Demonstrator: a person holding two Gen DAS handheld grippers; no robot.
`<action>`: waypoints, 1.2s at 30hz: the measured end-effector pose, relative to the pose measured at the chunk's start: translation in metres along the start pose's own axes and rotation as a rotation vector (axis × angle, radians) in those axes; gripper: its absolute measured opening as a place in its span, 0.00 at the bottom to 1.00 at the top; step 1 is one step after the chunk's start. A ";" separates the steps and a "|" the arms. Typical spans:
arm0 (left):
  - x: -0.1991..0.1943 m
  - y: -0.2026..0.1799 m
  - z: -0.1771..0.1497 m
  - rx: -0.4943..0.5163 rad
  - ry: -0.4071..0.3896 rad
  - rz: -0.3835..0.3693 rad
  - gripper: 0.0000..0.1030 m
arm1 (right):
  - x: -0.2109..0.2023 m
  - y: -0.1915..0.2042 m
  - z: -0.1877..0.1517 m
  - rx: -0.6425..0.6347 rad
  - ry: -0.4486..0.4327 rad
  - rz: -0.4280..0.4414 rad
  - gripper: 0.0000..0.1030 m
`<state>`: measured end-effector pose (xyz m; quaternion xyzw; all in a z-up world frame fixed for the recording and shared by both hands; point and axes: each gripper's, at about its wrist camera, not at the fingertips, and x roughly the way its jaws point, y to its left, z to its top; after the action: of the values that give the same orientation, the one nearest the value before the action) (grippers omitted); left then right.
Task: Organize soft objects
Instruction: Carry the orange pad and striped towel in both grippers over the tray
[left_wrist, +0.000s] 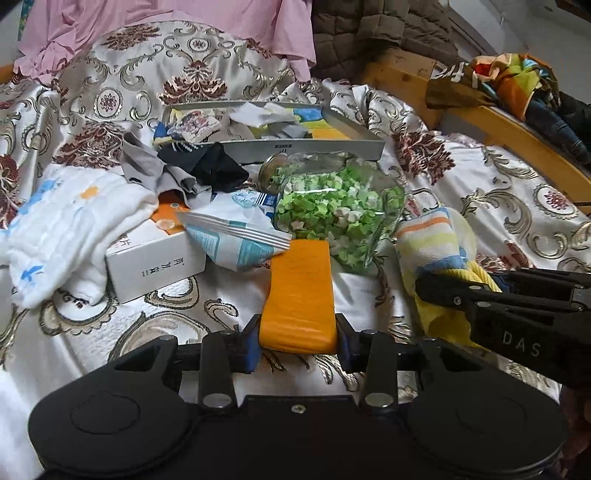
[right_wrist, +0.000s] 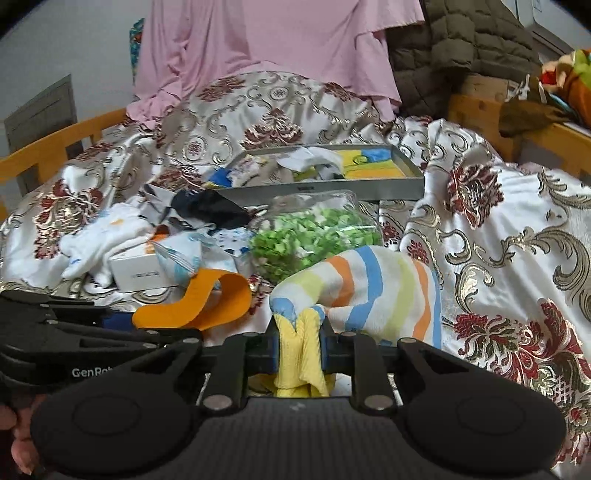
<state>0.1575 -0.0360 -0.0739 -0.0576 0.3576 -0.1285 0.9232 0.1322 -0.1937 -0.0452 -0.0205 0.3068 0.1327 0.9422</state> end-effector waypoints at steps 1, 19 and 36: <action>-0.004 -0.001 0.000 -0.002 -0.004 -0.004 0.40 | -0.003 0.002 -0.001 -0.004 -0.004 0.003 0.20; -0.060 0.005 0.001 -0.081 -0.123 -0.046 0.40 | -0.048 0.022 -0.001 -0.084 -0.135 -0.017 0.21; -0.066 0.013 0.055 -0.084 -0.227 -0.030 0.40 | -0.041 0.031 0.051 -0.139 -0.225 0.030 0.21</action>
<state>0.1504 -0.0045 0.0072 -0.1158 0.2549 -0.1196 0.9525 0.1216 -0.1676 0.0209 -0.0662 0.1894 0.1693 0.9649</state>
